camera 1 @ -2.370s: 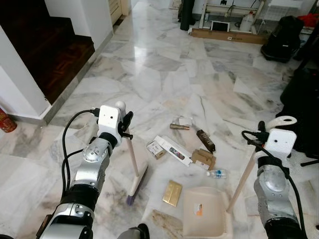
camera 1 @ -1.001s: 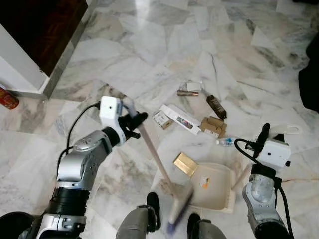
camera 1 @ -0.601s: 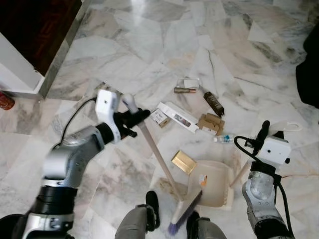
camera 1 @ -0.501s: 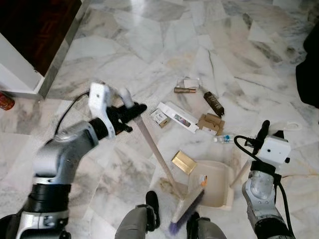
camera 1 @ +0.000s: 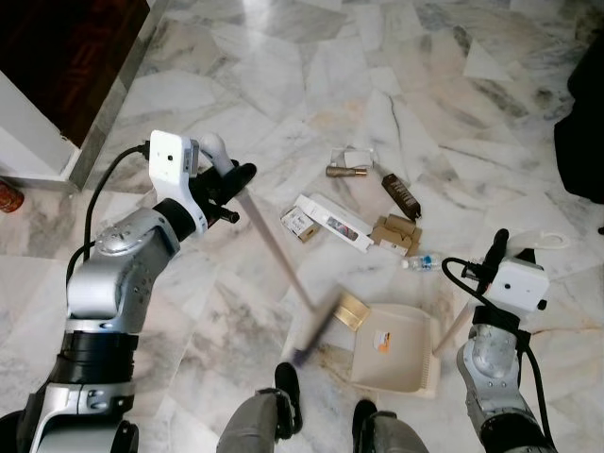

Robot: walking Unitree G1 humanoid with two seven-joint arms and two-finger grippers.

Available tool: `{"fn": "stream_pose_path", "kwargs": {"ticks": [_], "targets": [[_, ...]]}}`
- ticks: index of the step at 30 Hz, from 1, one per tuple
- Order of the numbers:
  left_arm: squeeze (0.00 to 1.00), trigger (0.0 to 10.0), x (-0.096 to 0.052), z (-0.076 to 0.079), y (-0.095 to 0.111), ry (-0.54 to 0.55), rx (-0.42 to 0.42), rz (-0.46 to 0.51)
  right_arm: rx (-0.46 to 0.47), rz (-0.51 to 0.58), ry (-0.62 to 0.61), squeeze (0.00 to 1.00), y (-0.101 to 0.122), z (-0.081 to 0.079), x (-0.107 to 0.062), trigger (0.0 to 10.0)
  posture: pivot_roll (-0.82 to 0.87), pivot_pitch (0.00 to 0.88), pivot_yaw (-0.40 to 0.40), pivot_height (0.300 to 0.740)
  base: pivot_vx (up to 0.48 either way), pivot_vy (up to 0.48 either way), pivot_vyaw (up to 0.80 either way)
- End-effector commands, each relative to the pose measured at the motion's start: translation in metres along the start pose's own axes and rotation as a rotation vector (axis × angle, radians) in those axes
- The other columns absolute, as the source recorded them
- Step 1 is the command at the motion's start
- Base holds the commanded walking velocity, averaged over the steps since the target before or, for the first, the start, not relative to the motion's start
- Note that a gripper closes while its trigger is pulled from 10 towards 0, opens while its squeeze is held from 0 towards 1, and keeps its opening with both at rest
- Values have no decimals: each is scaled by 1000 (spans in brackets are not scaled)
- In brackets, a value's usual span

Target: Sweep floor

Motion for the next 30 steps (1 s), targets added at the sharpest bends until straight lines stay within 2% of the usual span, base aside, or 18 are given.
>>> {"fn": "stream_pose_path", "kwargs": {"ticks": [1,5,10,13,16,19,21,27,30], "targets": [[0,10000,0,5,-7,-4,19,0,-49,-155,30,0,-34,2,-25,10000,246,368,104,740,0,0,0],[0,10000,3,10,-22,0,44,-9,-53,-152,33,0,-34,3,-25,10000,236,368,101,740,0,0,0],[0,10000,8,12,-30,26,86,-2,-54,-146,34,0,-33,4,-25,10000,233,371,100,740,0,0,0],[0,10000,17,17,-34,44,100,24,-54,-141,38,0,-32,5,-26,10000,216,378,93,740,0,0,0],[0,10000,25,22,-33,37,75,34,-54,-137,41,0,-31,5,-27,10000,208,381,91,740,0,0,0],[0,10000,30,34,-35,-33,40,23,-58,-137,43,0,-31,6,-27,10000,205,384,89,740,0,0,0],[0,10000,30,35,-35,-39,37,24,-58,-137,42,0,-31,6,-27,10000,205,384,89,740,0,0,0],[0,10000,30,51,-35,-177,-42,15,-59,-139,44,0,-30,6,-26,10000,204,385,90,740,0,0,0],[0,10000,30,53,-35,-197,-75,13,-58,-139,44,0,-30,6,-26,10000,206,385,91,740,0,0,0]]}}
Point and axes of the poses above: a point about 5 cm out from each wrist's last joint towards the gripper, its own x axis pointing out of the wrist towards the gripper, its own y axis along the axis of the wrist's last joint, z = x × y, the point moved 5 cm from there along x, pointing out of the wrist towards the gripper, and after that the axes turned 8 degrees about x, right-handed, at the moved point
